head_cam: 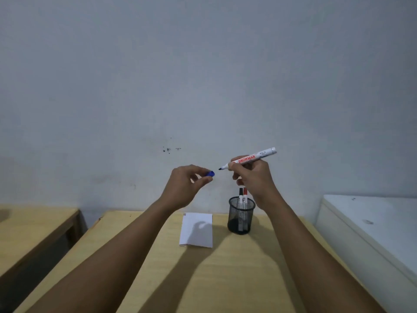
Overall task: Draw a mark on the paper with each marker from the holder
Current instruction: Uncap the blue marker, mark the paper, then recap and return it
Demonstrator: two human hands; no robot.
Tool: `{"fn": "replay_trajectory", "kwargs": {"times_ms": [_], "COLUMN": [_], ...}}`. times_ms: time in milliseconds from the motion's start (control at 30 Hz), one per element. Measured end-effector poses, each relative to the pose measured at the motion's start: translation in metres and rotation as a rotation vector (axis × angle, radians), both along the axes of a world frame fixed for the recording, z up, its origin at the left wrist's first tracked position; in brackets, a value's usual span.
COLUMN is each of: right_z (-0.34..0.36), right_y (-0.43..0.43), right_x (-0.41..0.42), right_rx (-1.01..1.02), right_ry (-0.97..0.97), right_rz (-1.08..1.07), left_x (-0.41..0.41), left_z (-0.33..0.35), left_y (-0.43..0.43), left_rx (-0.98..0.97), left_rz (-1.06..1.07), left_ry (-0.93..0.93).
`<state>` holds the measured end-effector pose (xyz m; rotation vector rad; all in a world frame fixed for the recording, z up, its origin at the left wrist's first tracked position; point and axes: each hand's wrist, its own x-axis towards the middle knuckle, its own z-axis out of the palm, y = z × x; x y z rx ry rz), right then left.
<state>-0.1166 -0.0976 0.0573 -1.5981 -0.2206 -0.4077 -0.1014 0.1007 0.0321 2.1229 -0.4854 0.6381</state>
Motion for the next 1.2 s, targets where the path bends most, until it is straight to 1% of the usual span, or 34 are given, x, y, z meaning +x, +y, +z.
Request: {"fn": "replay_trajectory", "kwargs": {"times_ms": [133, 233, 400, 500, 600, 667, 700, 767, 800, 833, 867, 933, 1000, 1033, 1100, 1200], "right_z": [0.029, 0.042, 0.05, 0.054, 0.054, 0.051, 0.048, 0.041, 0.037, 0.032, 0.027, 0.015, 0.002, -0.004, -0.014, -0.025], "right_y": [-0.013, -0.022, -0.032, -0.034, -0.031, -0.028, -0.024, -0.017, -0.013, -0.011, -0.01, -0.01, -0.014, -0.017, -0.023, -0.03], "right_x": [-0.035, -0.053, -0.077, -0.086, -0.088, -0.088, -0.087, -0.084, -0.081, -0.077, -0.074, -0.068, -0.058, -0.053, -0.043, -0.028], "right_rx": [-0.001, -0.04, -0.078, -0.087, 0.0, 0.051, 0.091, 0.222, 0.283, 0.297, 0.261, 0.096, -0.141, -0.247, -0.381, -0.458], "right_ry": [-0.075, -0.111, -0.125, -0.121, -0.099, -0.074, -0.06, -0.01, 0.006, -0.002, -0.031, -0.1, -0.199, -0.257, -0.34, -0.314], "right_rz": [0.005, 0.016, 0.045, 0.018, -0.01, -0.025, -0.057, -0.173, -0.268, -0.37, -0.463, -0.584, -0.603, -0.585, -0.512, -0.357], "left_x": [-0.028, -0.048, -0.073, -0.08, -0.082, -0.082, -0.082, -0.081, -0.08, -0.079, -0.077, -0.072, -0.063, -0.058, -0.047, -0.031], "left_z": [0.039, 0.059, 0.078, 0.085, 0.092, 0.095, 0.096, 0.099, 0.1, 0.1, 0.099, 0.095, 0.087, 0.083, 0.073, 0.057], "left_y": [-0.017, -0.03, -0.046, -0.053, -0.057, -0.056, -0.055, -0.054, -0.054, -0.055, -0.056, -0.058, -0.06, -0.061, -0.065, -0.073], "left_rx": [0.031, 0.05, 0.109, 0.174, 0.319, 0.39, 0.389, 0.311, 0.275, 0.252, 0.227, 0.141, 0.093, 0.091, 0.087, 0.065], "left_rz": [-0.032, -0.077, -0.117, -0.078, 0.018, 0.05, 0.049, 0.021, 0.01, 0.002, -0.014, -0.059, -0.071, -0.072, -0.08, -0.075], "left_ry": [-0.081, -0.132, -0.216, -0.321, -0.489, -0.522, -0.509, -0.456, -0.429, -0.403, -0.371, -0.301, -0.243, -0.216, -0.17, -0.137]}}
